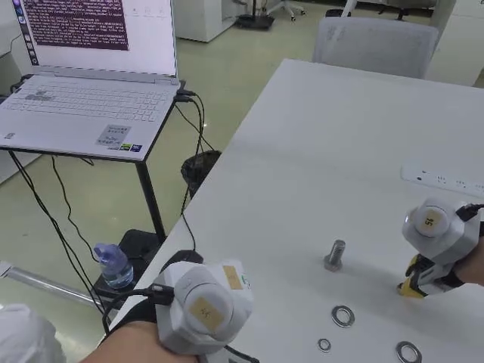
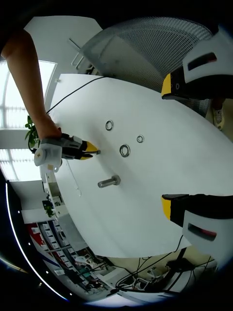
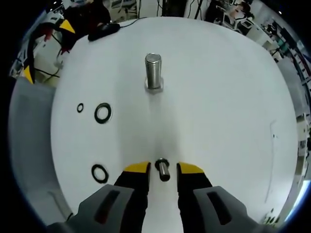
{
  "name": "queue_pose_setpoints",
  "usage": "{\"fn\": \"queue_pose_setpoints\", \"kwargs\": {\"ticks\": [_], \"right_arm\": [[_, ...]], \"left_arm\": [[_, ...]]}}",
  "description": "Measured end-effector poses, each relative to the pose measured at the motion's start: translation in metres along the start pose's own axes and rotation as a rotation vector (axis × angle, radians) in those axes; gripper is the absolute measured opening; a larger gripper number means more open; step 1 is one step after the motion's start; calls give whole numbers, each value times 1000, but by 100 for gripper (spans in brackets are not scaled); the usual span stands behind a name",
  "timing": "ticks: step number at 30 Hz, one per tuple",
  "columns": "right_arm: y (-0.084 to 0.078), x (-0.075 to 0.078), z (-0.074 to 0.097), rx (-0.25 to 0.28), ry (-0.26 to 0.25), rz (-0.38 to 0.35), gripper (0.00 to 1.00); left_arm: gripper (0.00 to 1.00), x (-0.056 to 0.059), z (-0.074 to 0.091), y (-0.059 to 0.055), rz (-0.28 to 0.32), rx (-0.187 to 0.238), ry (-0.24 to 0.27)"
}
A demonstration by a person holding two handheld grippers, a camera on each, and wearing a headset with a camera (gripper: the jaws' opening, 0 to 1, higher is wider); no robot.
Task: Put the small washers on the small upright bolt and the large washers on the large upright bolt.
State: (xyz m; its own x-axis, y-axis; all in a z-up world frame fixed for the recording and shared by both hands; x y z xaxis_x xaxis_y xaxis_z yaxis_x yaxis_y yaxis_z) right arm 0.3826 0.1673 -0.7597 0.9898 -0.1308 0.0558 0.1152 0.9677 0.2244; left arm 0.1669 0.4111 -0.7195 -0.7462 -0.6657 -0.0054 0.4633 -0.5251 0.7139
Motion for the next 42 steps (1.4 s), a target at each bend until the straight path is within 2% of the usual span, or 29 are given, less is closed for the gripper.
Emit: {"fn": "queue_pose_setpoints", "kwargs": {"ticks": [6,15,23,42], "right_arm": [[5,-3,7,15,-4,20,28],[16,-6,17,53,-14,43,30],[32,-23,26,85,-9,105,30],[48,-72,44,130,32,171,30]], "left_arm": [[81,0,1,4,-3,10,8],[82,-2,3,8,-12,19,6],[83,-2,4,10,-17,25,0],[84,1,6,12,-9,44,-7]]}}
Point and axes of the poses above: the centre of the closed fingertips' face, and the gripper's own axes: z roughly backward along the fingers, x roughly to its right, y roughly out of its top, the point moved 9 cm from there along z, roughly backward along the fingers
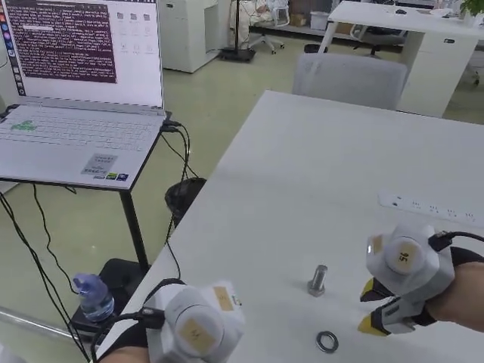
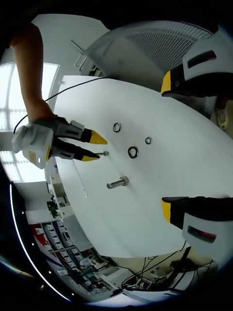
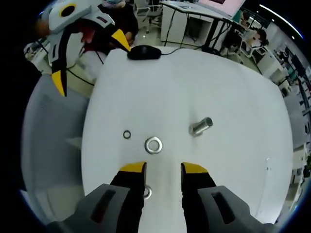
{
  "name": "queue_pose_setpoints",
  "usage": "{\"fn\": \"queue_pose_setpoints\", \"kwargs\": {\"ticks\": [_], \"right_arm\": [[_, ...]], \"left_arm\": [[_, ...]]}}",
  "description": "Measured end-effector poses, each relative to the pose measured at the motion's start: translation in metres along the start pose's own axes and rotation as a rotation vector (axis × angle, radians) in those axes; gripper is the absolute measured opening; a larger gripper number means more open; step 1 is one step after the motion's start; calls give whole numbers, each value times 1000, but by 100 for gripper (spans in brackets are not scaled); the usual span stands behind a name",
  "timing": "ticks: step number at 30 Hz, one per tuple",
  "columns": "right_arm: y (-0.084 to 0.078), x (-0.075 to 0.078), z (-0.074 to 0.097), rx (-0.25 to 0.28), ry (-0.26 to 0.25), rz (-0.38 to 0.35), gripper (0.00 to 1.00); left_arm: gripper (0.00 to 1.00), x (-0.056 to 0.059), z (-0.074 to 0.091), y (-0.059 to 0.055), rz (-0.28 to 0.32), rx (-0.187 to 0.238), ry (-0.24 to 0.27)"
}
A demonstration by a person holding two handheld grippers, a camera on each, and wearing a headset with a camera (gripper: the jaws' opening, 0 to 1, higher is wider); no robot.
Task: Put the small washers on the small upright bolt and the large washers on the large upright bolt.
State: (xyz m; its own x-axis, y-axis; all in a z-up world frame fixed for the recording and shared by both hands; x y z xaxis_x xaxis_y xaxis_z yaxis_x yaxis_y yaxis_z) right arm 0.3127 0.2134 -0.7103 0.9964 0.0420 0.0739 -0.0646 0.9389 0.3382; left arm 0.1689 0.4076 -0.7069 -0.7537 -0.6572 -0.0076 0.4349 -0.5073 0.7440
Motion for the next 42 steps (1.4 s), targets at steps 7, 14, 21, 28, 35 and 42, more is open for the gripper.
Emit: {"fn": "queue_pose_setpoints", "kwargs": {"ticks": [7,14,21,28,35,42], "right_arm": [[5,-21,1,20,19,13,30],[9,-36,0,32,31,22,30],[12,-48,-1,39,43,33,30],[13,-56,-13,45,54,40,29],[13,-59,-32,41,67,69,29],[14,-62,-51,34,81,100,28]], "left_arm": [[84,2,0,1,-8,7,3],[83,4,2,2,-17,10,-10],[84,8,1,3,-16,16,-12],[84,7,3,-1,-13,2,9],[84,5,3,-3,-15,-1,9],[84,4,0,-4,-23,5,5]]}}
Point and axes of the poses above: the centre of the closed fingertips' face, and the gripper's own axes: z roughly backward along the fingers, x roughly to its right, y roughly out of its top, the point moved 9 cm from there along z, roughly backward along the fingers
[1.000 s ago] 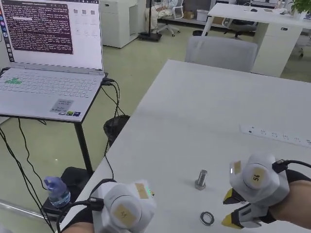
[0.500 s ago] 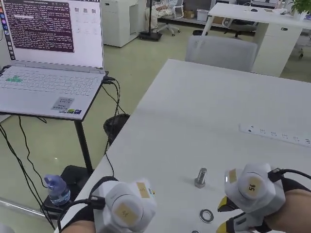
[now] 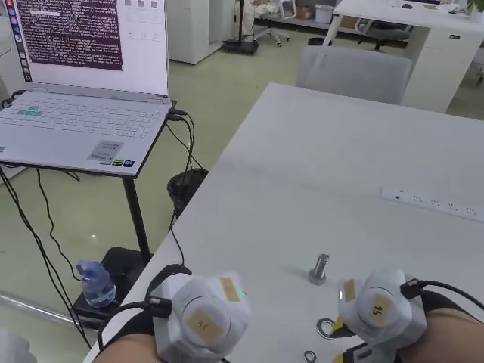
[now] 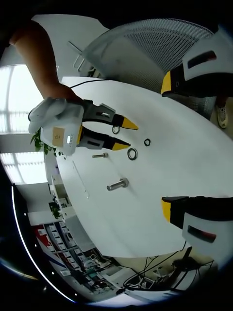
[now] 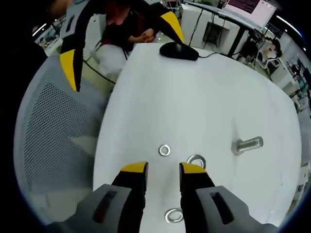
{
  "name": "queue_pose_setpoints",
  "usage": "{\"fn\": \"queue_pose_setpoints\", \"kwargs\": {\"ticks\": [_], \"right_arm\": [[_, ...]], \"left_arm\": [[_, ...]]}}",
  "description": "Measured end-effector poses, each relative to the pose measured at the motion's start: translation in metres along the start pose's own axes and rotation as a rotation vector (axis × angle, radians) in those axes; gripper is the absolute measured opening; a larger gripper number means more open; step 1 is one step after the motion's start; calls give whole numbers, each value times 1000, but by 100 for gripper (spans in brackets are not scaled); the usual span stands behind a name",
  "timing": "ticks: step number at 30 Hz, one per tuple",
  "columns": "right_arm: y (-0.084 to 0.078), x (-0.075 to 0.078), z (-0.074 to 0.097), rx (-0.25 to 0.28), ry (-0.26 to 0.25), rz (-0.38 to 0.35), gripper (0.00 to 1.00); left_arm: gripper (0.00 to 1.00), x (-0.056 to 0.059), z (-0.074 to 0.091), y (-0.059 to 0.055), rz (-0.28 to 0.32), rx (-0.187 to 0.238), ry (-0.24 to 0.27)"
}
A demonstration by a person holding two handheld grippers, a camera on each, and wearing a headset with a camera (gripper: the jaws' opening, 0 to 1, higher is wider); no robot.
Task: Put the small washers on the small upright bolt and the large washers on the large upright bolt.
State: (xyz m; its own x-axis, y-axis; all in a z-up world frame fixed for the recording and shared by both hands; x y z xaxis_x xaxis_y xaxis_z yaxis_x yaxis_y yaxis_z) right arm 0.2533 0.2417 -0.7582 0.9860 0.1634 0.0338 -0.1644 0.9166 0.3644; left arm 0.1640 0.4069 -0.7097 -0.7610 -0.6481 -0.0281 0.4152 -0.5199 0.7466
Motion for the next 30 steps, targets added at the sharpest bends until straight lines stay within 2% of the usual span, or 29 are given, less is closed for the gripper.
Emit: {"fn": "queue_pose_setpoints", "kwargs": {"ticks": [15,30], "right_arm": [[6,5,-28,-23,18,23,26],[5,8,-37,-49,25,32,23]], "left_arm": [[83,-4,-6,-3,-3,27,-25],[81,-10,-7,-1,-7,28,-31]]}}
Point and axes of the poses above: the centre of the closed fingertips' face, and the gripper's own axes: z roughly backward along the fingers, x roughly to its right, y roughly out of its top, the point moved 9 cm from there along z, roughly backward along the fingers
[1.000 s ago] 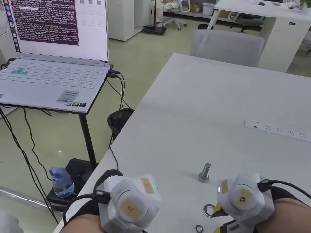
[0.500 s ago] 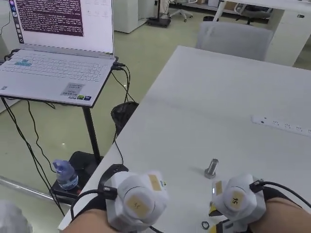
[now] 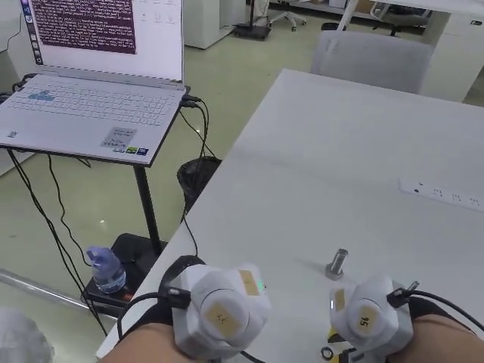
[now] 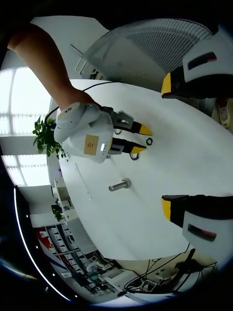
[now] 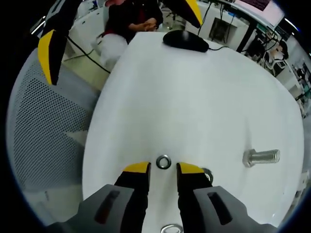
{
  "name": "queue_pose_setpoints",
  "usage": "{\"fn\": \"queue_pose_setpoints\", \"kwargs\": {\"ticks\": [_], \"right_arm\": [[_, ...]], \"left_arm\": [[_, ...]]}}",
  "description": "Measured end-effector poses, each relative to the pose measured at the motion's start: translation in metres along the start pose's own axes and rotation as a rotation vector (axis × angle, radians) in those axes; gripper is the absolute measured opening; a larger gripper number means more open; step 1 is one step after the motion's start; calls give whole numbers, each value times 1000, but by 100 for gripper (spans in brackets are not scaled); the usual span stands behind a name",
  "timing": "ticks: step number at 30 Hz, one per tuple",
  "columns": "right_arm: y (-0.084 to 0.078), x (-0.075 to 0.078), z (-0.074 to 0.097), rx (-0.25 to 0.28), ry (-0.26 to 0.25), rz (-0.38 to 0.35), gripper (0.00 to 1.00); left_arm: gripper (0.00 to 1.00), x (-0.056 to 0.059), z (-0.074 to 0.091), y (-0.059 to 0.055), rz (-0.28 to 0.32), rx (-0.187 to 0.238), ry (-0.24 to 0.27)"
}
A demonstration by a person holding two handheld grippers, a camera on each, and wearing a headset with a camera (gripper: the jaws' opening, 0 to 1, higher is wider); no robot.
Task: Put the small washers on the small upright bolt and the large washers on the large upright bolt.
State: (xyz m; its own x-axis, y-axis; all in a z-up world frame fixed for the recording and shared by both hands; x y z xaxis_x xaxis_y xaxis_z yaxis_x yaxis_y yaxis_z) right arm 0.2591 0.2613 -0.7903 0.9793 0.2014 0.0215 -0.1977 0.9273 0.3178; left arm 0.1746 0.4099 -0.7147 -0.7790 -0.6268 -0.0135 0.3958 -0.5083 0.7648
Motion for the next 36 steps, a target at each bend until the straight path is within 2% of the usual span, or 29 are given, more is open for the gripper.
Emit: {"fn": "queue_pose_setpoints", "kwargs": {"ticks": [17,25,36], "right_arm": [[-1,3,-1,-3,-7,-23,20],[3,1,-3,-5,-9,-8,15],[6,0,-4,-34,-9,-20,14]], "left_arm": [[77,0,0,-2,3,-7,-2],[77,0,-1,-4,4,-5,-3],[75,2,0,-5,12,-9,-1]]}}
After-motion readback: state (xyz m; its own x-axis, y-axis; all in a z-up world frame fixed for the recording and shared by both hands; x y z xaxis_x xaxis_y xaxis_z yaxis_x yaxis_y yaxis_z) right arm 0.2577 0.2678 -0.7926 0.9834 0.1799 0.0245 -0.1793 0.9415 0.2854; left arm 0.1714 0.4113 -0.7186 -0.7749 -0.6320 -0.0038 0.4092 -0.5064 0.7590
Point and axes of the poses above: the centre of the closed fingertips' face, and the gripper's own axes: z roughly backward along the fingers, x roughly to its right, y roughly out of its top, the point moved 9 cm from there along z, roughly backward along the fingers
